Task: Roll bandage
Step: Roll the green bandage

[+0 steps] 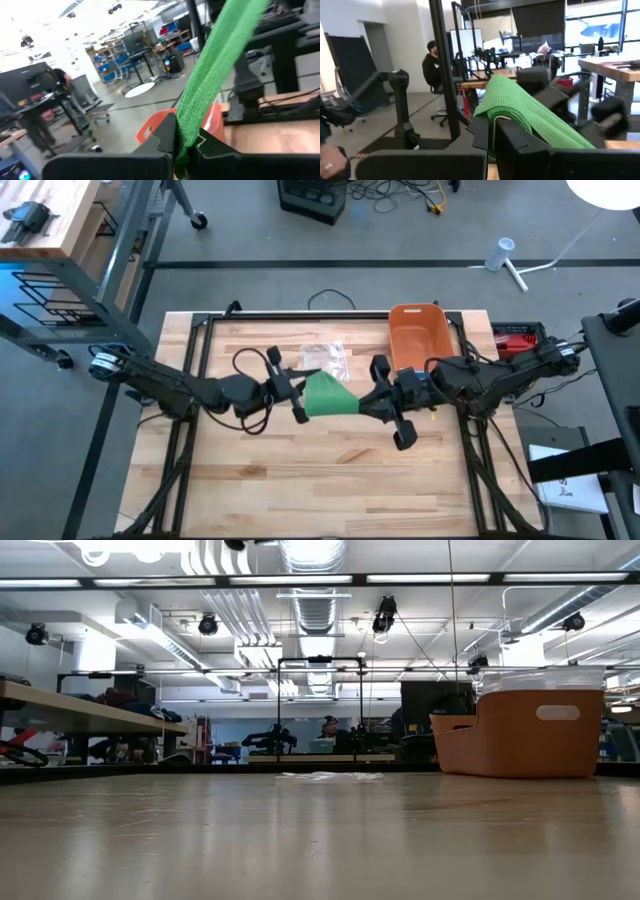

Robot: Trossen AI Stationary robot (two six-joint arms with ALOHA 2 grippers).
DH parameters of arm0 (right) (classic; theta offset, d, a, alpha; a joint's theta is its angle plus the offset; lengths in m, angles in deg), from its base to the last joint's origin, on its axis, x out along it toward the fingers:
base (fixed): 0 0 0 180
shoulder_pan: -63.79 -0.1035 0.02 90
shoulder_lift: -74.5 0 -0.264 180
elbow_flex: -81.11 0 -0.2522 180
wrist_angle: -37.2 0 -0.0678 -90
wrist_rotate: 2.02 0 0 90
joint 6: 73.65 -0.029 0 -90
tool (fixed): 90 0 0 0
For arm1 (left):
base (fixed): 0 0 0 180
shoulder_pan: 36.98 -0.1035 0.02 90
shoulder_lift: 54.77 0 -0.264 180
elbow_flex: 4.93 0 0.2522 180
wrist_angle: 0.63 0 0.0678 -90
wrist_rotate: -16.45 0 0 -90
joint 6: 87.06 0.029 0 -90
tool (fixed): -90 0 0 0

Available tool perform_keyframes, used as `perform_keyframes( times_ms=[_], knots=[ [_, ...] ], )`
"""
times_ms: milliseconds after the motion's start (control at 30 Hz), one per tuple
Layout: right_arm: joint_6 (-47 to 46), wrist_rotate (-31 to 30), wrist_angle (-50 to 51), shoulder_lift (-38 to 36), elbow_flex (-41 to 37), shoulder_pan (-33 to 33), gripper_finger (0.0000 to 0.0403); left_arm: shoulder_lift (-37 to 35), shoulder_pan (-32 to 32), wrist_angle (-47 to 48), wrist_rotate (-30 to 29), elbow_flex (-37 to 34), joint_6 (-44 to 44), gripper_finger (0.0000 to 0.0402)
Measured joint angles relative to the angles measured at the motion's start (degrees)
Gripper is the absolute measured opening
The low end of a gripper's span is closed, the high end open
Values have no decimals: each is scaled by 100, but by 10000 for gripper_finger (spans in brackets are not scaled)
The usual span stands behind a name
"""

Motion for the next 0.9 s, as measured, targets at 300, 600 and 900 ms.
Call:
perform_keyframes(
  times_ms=[300, 600, 900],
  knots=[
    [368, -87, -258, 2, 0, -45, 3, 33, -291, 324, 558, -61, -758, 0],
    [2470, -1104, -236, 0, 0, -30, 3, 33, 29, 333, 908, -66, -1764, 0],
    [3942, -1696, 41, 130, 9, 43, 3, 27, 734, 276, 1189, 227, -1976, 0]
  ],
)
